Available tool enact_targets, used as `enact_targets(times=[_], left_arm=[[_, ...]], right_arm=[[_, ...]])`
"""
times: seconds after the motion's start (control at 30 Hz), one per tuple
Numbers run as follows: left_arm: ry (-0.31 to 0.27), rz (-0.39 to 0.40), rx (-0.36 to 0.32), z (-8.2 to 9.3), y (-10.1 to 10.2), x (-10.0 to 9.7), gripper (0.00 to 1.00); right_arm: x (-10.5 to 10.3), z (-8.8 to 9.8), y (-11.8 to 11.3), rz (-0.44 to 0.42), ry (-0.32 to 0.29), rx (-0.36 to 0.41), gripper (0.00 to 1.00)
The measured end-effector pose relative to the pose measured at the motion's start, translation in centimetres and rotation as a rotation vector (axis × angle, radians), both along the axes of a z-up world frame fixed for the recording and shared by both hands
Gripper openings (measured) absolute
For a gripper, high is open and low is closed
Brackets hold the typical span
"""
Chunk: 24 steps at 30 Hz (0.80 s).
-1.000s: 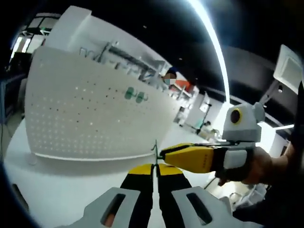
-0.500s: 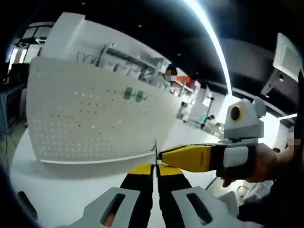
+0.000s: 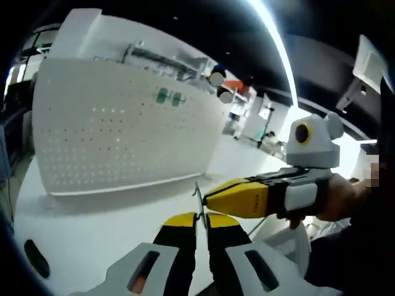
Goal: Insert the hook assembly into the mounting plate slot until the hook locks in place.
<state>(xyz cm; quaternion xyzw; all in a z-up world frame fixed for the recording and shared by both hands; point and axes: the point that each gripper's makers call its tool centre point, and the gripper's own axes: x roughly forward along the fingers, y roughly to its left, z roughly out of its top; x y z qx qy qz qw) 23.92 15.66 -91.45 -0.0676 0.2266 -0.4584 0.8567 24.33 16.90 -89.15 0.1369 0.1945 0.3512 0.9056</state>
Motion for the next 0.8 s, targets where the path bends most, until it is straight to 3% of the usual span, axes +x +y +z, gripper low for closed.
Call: enact_targets(times=[0.47, 0.67, 0.8], left_arm=[[-0.009, -0.002, -0.015, 0.4, -0.1, 0.4, 0.53], [-0.004, 0.023, -0.042, 0.8, 0.4, 0.8, 0.66], [-0.009, 0.041, -0.024, 0.6, 0.7, 1.0, 0.76]], right_arm=[[0.8, 1.4, -1.0, 0.018, -0.068, -0.036, 0.00], [1.2, 1.6, -1.3, 0.012, -0.096, -0.058, 0.00], [1.6, 2.1, -1.6, 0.007, -0.112, -0.070, 0.00]])
